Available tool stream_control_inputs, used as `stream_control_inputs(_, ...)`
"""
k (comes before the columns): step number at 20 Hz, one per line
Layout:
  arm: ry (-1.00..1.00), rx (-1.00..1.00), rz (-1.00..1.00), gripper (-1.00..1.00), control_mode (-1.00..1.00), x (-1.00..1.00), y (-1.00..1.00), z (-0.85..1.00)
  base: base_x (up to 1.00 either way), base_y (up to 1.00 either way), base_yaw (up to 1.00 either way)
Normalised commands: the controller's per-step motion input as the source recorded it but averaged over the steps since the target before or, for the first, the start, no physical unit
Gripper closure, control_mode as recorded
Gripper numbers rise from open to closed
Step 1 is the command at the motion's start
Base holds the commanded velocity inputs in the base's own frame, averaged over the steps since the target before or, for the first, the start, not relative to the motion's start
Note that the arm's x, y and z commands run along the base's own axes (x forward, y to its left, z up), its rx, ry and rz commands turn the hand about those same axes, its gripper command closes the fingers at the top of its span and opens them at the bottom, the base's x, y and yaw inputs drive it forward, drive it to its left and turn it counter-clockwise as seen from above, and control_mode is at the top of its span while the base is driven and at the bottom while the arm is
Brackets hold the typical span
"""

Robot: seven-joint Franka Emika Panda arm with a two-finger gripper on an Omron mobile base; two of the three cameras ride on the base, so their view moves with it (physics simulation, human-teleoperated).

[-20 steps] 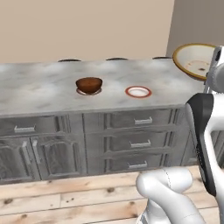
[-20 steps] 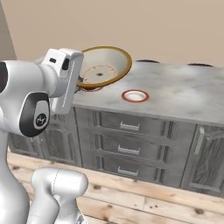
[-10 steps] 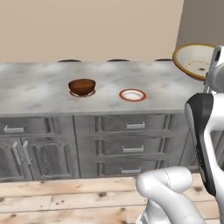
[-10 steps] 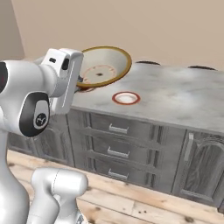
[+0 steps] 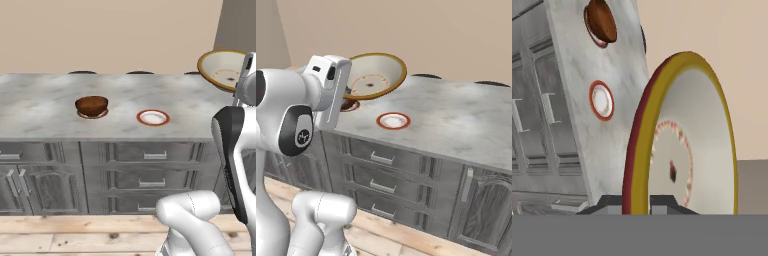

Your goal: Move the bowls from the cabinet to the plates on the dining table.

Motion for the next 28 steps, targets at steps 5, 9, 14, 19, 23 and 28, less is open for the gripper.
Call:
stream_control_inputs(5, 0.0, 0.0, 0.0, 1.0, 1.0, 0.0, 0.0, 0.0, 0.56, -0.3, 0.13)
stream_control_inputs(9, 0.0, 0.0, 0.0, 1.0, 1.0, 0.0, 0.0, 0.0, 0.51, -0.4, 0.13)
stream_control_inputs(14, 0.0, 0.0, 0.0, 1.0, 1.0, 0.0, 0.0, 0.0, 0.43, -0.46, 0.12)
stream_control_inputs(19, 0.0, 0.0, 0.0, 1.0, 1.0, 0.0, 0.0, 0.0, 0.38, -0.45, 0.12)
stream_control_inputs(23, 0.0, 0.0, 0.0, 1.0, 1.0, 0.0, 0.0, 0.0, 0.33, -0.42, 0.12)
stream_control_inputs(28, 0.0, 0.0, 0.0, 1.0, 1.0, 0.0, 0.0, 0.0, 0.34, -0.37, 0.13)
